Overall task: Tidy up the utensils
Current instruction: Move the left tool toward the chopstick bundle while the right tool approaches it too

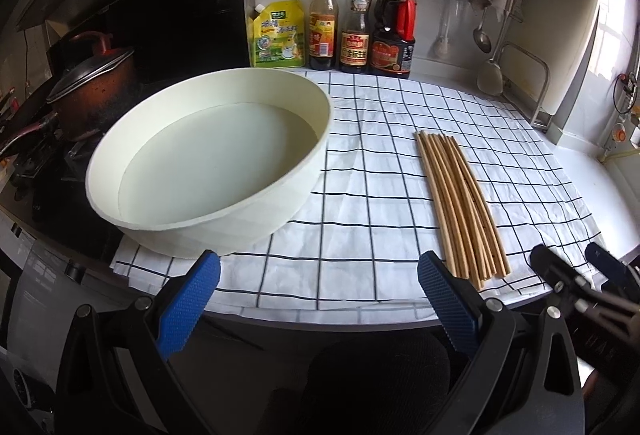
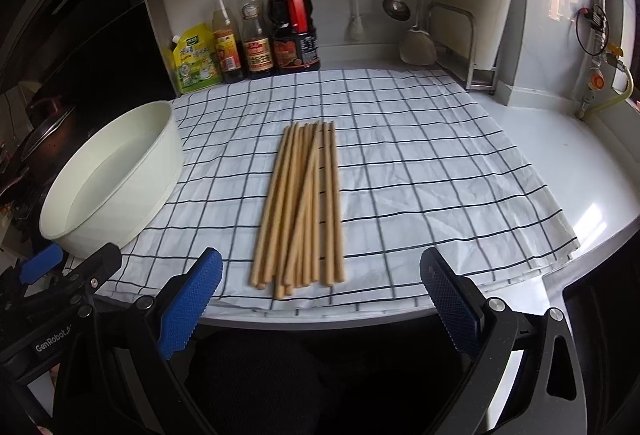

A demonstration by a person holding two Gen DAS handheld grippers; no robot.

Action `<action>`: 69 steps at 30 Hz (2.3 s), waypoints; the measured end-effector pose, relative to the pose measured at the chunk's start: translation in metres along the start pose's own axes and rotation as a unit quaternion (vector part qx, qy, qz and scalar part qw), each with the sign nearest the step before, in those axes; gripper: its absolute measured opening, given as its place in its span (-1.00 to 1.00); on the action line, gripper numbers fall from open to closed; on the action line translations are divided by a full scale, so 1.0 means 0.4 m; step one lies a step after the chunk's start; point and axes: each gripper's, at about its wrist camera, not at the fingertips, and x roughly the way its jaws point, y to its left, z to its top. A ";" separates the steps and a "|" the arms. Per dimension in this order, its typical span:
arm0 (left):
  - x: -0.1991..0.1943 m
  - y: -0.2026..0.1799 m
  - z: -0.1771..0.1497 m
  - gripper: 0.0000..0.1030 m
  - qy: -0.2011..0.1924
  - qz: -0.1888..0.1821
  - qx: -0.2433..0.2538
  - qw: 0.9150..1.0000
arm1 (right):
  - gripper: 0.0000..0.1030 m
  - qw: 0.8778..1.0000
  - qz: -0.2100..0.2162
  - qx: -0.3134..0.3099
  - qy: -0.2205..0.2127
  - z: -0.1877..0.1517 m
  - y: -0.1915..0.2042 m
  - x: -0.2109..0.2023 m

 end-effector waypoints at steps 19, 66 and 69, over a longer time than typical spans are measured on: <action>0.139 -0.113 0.053 0.88 0.017 0.005 0.013 1.000 | 0.84 0.998 0.008 -0.011 0.059 0.078 -0.144 0.194; 0.322 -0.222 0.105 0.88 0.072 0.016 0.035 0.997 | 0.83 0.992 -0.022 -0.069 0.106 0.117 -0.200 0.361; 0.332 -0.227 0.104 0.88 0.076 0.028 0.043 0.996 | 0.83 0.992 -0.020 -0.067 0.105 0.117 -0.201 0.363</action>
